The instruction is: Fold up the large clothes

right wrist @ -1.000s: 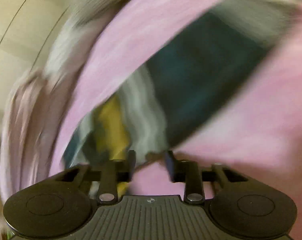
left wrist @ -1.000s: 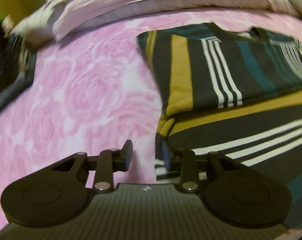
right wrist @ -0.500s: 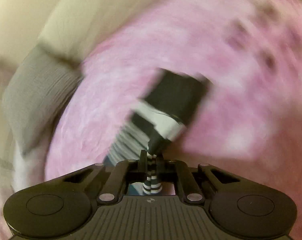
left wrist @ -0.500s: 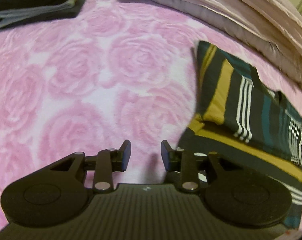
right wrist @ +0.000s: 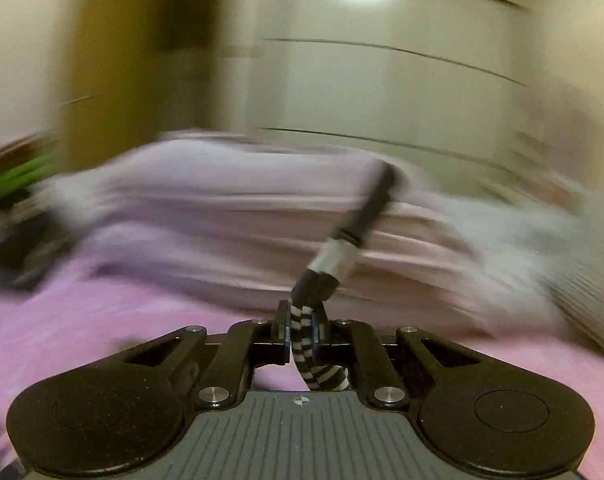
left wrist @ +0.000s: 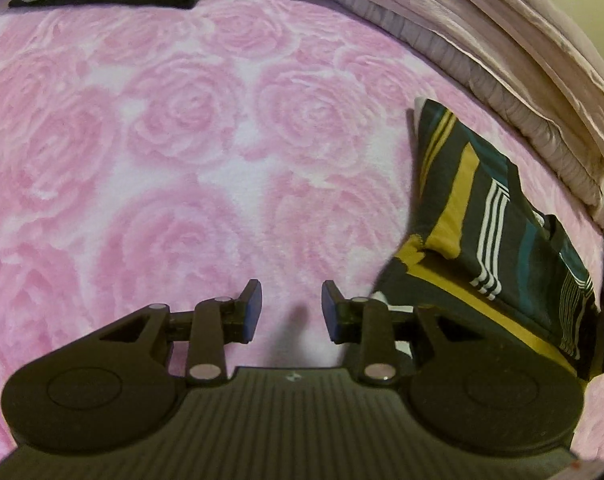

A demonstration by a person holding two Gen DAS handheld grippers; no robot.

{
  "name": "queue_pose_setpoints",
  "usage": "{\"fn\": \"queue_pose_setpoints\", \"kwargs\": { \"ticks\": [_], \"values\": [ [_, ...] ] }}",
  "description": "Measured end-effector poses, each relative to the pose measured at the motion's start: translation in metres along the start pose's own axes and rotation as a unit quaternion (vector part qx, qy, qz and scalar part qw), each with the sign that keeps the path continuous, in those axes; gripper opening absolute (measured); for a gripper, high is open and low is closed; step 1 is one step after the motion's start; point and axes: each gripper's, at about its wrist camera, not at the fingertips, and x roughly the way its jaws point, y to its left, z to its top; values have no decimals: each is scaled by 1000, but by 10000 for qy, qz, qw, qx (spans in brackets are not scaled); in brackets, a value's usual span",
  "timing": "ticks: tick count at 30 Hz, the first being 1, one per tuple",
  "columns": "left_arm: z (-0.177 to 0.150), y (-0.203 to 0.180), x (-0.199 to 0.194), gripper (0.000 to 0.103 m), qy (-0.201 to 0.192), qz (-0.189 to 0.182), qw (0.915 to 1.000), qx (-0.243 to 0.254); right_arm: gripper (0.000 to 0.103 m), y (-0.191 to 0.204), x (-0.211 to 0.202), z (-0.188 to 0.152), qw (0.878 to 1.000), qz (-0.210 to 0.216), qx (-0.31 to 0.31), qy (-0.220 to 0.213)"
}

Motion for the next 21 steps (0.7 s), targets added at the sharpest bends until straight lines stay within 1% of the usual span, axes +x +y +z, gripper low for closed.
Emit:
{"fn": "queue_pose_setpoints", "kwargs": {
  "ticks": [1, 2, 3, 4, 5, 7, 9, 11, 12, 14, 16, 18, 20, 21],
  "values": [
    [0, 4, 1, 27, 23, 11, 10000, -30, 11, 25, 11, -5, 9983, 301, -360, 346],
    [0, 7, 1, 27, 41, 19, 10000, -48, 26, 44, 22, -12, 9944, 485, -612, 711],
    [-1, 10, 1, 27, 63, 16, 10000, -57, 37, 60, 31, -26, 9894, 595, -791, 1065],
    [-2, 13, 2, 27, 91, 16, 9999, -56, 55, 73, 31, -39, 9854, 607, -879, 1324],
    [-3, 15, 2, 27, 121, 27, 9999, -56, 56, 74, 34, -54, 9818, 566, -863, 1596],
    [-5, 18, 1, 27, 130, 5, 9999, -44, 56, 55, 33, -77, 9775, 385, -541, 2000],
    [-5, 15, 0, 27, 102, 22, 9999, 44, 56, 42, 13, -99, 9747, 70, -158, 2228],
    [-3, 6, -3, 27, -35, -35, 9997, 245, 55, 3, 5, -106, 9721, -334, 348, 2297],
    [-1, -3, -5, 27, -131, -78, 9990, 414, 55, -7, -6, -108, 9710, -502, 587, 2263],
    [6, -28, -6, 27, -371, -239, 9955, 841, 54, -44, -8, -110, 9660, -839, 1134, 2164],
    [12, -62, -1, 27, -576, -506, 9877, 1365, 54, -72, 0, -110, 9606, -1026, 1562, 2058],
    [15, -94, 9, 27, -731, -698, 9783, 1807, 53, -86, 7, -116, 9591, -1037, 1824, 1902],
    [14, -122, 26, 27, -804, -867, 9677, 2227, 51, -97, 23, -128, 9546, -959, 1947, 2040],
    [13, -132, 36, 27, -759, -855, 9642, 2393, 51, -103, 24, -137, 9507, -933, 1894, 2273]
  ]
}}
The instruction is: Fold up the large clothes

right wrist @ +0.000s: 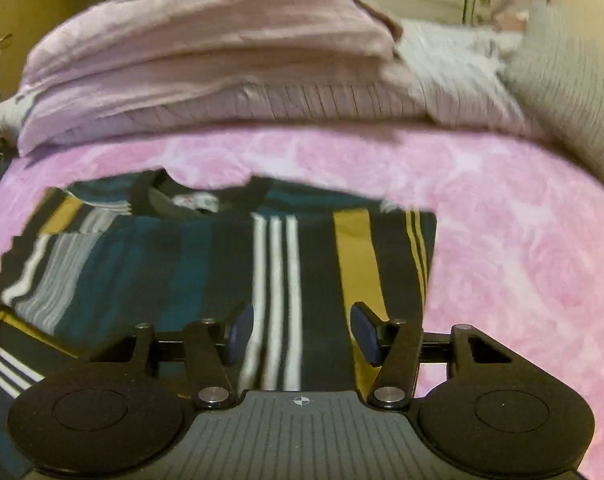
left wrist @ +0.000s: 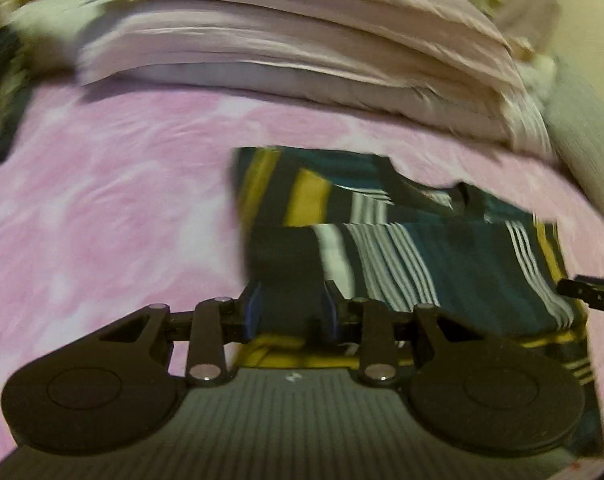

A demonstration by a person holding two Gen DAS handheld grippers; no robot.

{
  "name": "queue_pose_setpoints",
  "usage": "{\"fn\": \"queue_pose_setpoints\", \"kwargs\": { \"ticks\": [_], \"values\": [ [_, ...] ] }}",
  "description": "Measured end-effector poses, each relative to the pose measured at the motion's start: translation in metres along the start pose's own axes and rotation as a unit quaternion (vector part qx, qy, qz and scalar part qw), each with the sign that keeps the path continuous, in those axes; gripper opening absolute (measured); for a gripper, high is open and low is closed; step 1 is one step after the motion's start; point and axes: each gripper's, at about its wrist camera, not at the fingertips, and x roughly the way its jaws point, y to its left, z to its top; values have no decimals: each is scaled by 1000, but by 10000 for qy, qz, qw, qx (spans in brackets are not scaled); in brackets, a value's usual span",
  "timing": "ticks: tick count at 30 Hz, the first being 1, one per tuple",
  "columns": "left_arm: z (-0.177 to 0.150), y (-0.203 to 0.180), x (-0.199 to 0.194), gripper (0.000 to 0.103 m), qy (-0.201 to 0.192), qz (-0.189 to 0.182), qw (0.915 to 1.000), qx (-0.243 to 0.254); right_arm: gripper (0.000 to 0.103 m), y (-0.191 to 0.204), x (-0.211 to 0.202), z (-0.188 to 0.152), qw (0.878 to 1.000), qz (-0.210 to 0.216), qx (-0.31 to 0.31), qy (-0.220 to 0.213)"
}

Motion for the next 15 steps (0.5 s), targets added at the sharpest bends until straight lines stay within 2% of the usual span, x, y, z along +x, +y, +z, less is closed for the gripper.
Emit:
{"fn": "queue_pose_setpoints", "kwargs": {
  "ticks": [1, 3, 6, 9, 12, 15],
  "values": [
    [-1, -7, 14, 28, 177, 34, 9996, 220, 49, -2, 13, -5, 9994, -126, -134, 297],
    [-10, -12, 29, 21, 402, 361, 9970, 546, 49, -12, 1, -12, 9998, -22, -161, 144],
    [-13, -10, 12, 20, 329, 499, 9973, 418, 49, -15, -23, -11, 9997, -182, -173, 55],
    [-20, -14, -15, 20, 198, 562, 9974, 397, 49, -13, -44, -23, 9996, 39, -180, -196],
    [-40, -23, -30, 20, 340, 534, 9966, 528, 49, -7, -47, -46, 9992, 187, -332, 78],
    [-73, -31, -33, 20, 764, 644, 9927, 673, 48, -6, -54, -81, 9974, 85, -476, 527]
  ]
}}
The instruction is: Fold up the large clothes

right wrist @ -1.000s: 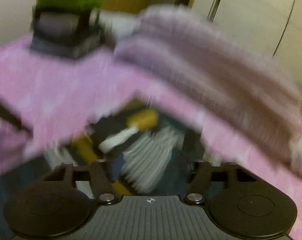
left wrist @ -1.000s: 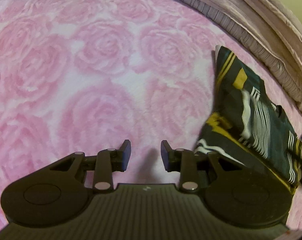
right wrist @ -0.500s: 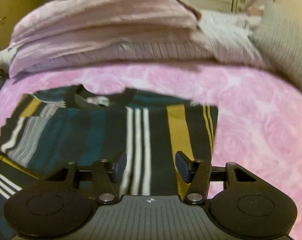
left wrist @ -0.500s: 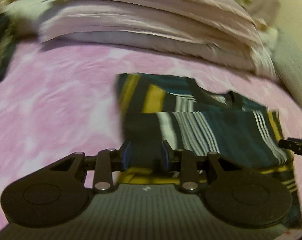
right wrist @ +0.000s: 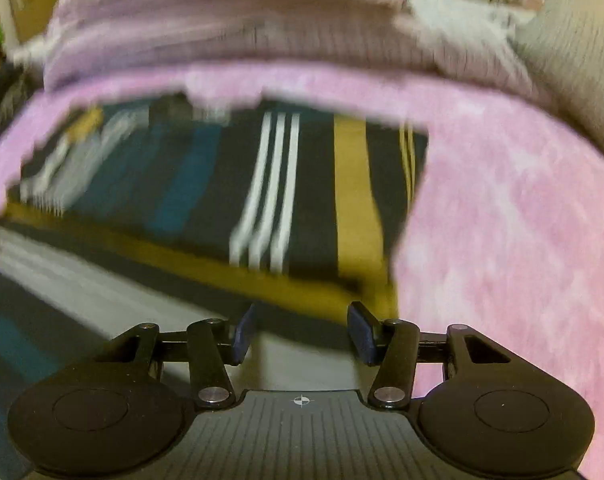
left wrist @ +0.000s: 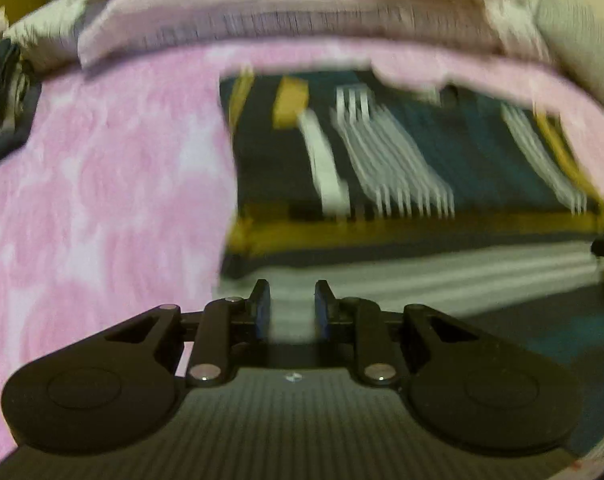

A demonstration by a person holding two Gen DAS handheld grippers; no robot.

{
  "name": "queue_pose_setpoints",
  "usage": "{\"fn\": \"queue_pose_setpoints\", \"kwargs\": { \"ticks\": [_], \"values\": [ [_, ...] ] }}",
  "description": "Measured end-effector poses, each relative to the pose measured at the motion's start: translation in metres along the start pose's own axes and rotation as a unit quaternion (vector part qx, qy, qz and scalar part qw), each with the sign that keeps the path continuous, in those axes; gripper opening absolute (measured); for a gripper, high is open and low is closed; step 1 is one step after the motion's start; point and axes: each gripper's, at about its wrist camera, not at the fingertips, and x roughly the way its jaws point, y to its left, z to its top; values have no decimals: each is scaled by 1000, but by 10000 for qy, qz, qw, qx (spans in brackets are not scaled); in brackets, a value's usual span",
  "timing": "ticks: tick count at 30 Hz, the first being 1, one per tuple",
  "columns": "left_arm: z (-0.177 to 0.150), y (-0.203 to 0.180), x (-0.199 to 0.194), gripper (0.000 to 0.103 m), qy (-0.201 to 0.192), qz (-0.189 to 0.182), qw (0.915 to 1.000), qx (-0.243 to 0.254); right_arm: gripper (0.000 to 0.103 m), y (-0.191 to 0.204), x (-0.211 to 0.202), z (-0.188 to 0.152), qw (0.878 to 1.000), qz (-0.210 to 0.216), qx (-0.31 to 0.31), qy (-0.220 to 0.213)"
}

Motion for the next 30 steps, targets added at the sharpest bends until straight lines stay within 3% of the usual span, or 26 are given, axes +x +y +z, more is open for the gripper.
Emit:
{"fn": "queue_pose_setpoints", "kwargs": {
  "ticks": [4, 6, 9, 10, 12, 13, 14, 16, 20, 23, 27, 30],
  "values": [
    [-51, 0, -24, 21, 12, 62, 10000, 70, 48, 1, -38, -50, 10000, 57, 43, -24],
    [-70, 5, -42, 20, 64, 43, 10000, 43, 48, 3, -57, -73, 9998, -16, 96, 166],
    [-105, 14, -70, 20, 209, -37, 9997, 90, 48, -1, -88, -121, 9965, 34, 746, 384],
    [-115, 16, -77, 20, 308, -63, 9994, 131, 48, -1, -88, -121, 9965, 34, 746, 384],
    [-141, 21, -95, 20, 360, -163, 9989, 250, 48, 2, -124, -163, 9919, 23, 1208, 398],
    [-150, 23, -103, 20, 399, -158, 9986, 316, 48, 2, -124, -163, 9919, 23, 1208, 398],
    [-157, 27, -110, 20, 453, -174, 9982, 355, 48, 7, -140, -185, 9863, 28, 1489, 713],
    [-169, 39, -122, 22, 687, -257, 9971, 210, 48, 14, -158, -201, 9859, -29, 1505, 729],
    [-180, 60, -144, 22, 892, -498, 9948, -48, 48, 18, -176, -212, 9831, -18, 1617, 861],
    [-178, 74, -153, 24, 736, -847, 9922, -542, 49, 12, -187, -205, 9825, 145, 1815, 403],
    [-169, 89, -135, 28, 521, -1425, 9785, -1394, 49, -12, -174, -199, 9710, 673, 2292, -99],
    [-168, 97, -114, 28, 288, -1638, 9729, -1607, 49, -33, -155, -202, 9622, 1076, 2471, -396]
  ]
}}
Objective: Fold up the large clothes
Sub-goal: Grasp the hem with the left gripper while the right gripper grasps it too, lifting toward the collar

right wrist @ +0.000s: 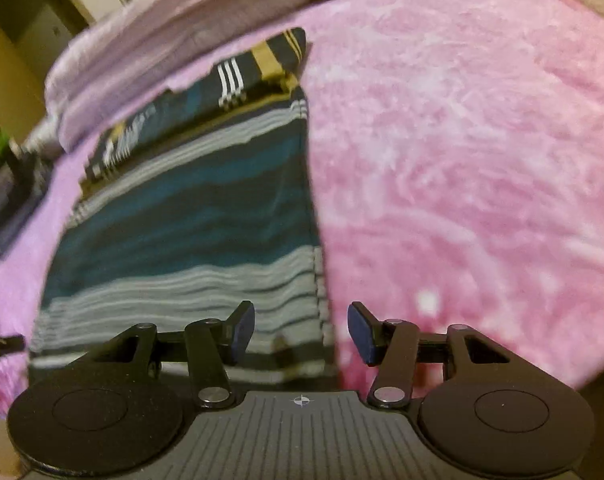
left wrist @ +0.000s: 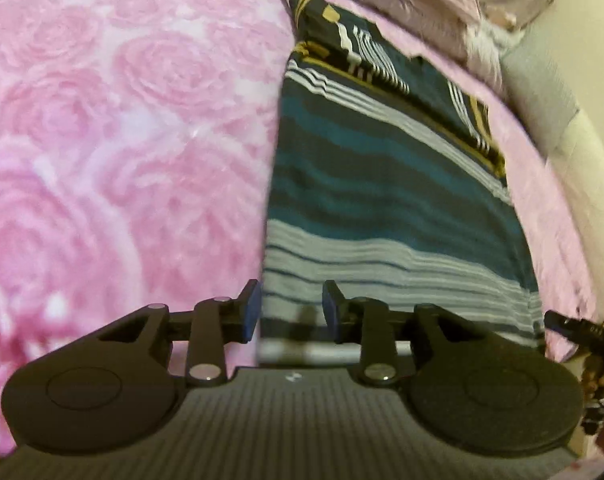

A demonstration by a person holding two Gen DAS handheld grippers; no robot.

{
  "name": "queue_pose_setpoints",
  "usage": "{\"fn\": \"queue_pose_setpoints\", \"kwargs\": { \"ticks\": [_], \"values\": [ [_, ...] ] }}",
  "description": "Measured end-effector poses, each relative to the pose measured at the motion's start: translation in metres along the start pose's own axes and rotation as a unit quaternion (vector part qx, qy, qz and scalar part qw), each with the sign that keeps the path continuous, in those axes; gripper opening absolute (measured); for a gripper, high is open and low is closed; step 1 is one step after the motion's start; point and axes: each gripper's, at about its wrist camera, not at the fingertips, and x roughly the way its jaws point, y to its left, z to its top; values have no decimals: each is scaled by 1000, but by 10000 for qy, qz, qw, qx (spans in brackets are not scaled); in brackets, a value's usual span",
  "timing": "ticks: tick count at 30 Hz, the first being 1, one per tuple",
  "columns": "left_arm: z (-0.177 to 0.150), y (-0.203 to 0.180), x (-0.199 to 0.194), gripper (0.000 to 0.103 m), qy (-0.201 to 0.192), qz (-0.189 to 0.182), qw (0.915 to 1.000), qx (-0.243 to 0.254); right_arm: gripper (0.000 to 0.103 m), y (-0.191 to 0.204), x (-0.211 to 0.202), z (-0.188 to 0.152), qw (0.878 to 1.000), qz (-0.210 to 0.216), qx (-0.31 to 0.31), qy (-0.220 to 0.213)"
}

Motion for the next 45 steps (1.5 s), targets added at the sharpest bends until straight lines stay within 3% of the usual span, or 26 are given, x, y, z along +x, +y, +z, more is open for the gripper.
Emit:
{"fn": "queue_pose_setpoints", "kwargs": {
  "ticks": [5, 10, 15, 20, 23, 26, 33, 34, 37, 38, 45],
  "values": [
    [4, 21, 22, 30, -307, -540, 9981, -46, 49, -37, 18, 7, 9941, 1026, 282, -204],
    [-3, 22, 31, 31, -599, -930, 9935, 262, 49, -48, 12, 2, 9869, 1536, 475, -106],
    [-29, 24, 23, 31, -680, -1364, 9876, 376, 49, -42, -10, -45, 9841, 1658, 574, -265],
    [-62, 32, 8, 31, -435, -1827, 9821, 137, 49, -47, -28, -80, 9740, 1823, 1305, -332],
    [-69, 36, 12, 31, -479, -1999, 9786, 41, 49, -55, -26, -79, 9684, 1937, 1548, -286],
    [-62, 45, 19, 29, -515, -2242, 9724, -397, 49, -64, -17, -66, 9600, 2095, 1831, -303],
    [-44, 49, 36, 23, -378, -2422, 9671, -683, 48, -63, 1, -46, 9596, 2191, 1749, -251],
    [-44, 47, 37, 22, -360, -2412, 9677, -642, 46, -62, 0, -47, 9612, 2161, 1693, -250],
    [-44, 48, 37, 13, -330, -2356, 9698, -544, 9, -64, 1, -55, 9670, 1873, 1723, -101],
    [-45, 48, 37, 8, -315, -2330, 9706, -521, 8, -66, -2, -59, 9653, 1917, 1765, -166],
    [-54, 37, 8, 6, -786, -2072, 9750, 179, 2, -48, -36, -71, 9597, 1999, 1867, -648]
  ]
}}
